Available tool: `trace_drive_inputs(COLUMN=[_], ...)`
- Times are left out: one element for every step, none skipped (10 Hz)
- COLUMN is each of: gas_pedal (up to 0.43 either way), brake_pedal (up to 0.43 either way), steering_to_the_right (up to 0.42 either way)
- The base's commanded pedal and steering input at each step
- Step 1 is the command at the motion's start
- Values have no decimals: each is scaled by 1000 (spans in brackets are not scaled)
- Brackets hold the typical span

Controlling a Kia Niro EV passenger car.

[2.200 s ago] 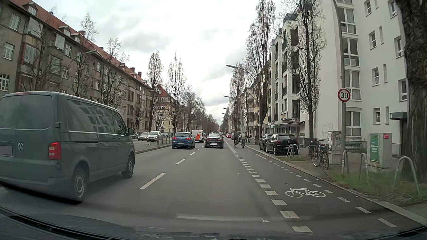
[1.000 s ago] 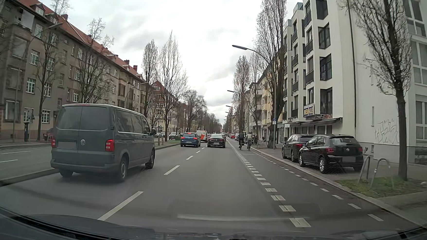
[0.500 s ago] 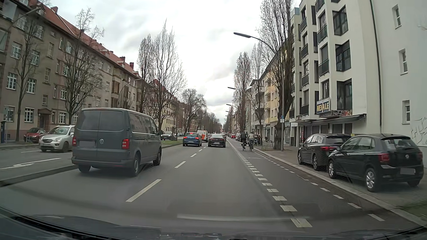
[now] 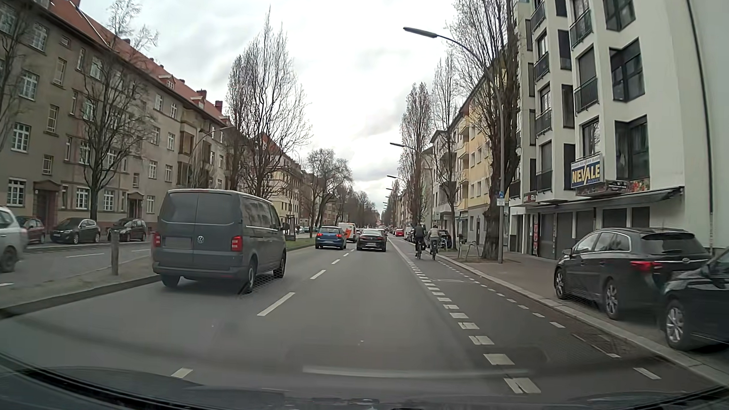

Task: Follow the waypoints while adhering to traffic rules and regulations

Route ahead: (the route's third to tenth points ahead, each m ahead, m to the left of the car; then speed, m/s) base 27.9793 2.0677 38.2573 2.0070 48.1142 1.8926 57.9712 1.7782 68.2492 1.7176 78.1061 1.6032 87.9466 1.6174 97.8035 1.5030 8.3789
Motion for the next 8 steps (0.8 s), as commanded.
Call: trace_drive_inputs(gas_pedal=[20, 0, 0, 8, 20, 20, 28, 39], brake_pedal=[12, 18, 12, 12, 12, 12, 12, 12], steering_to_the_right=[-2, -2, -3, -3, -2, -3, -2, -3])
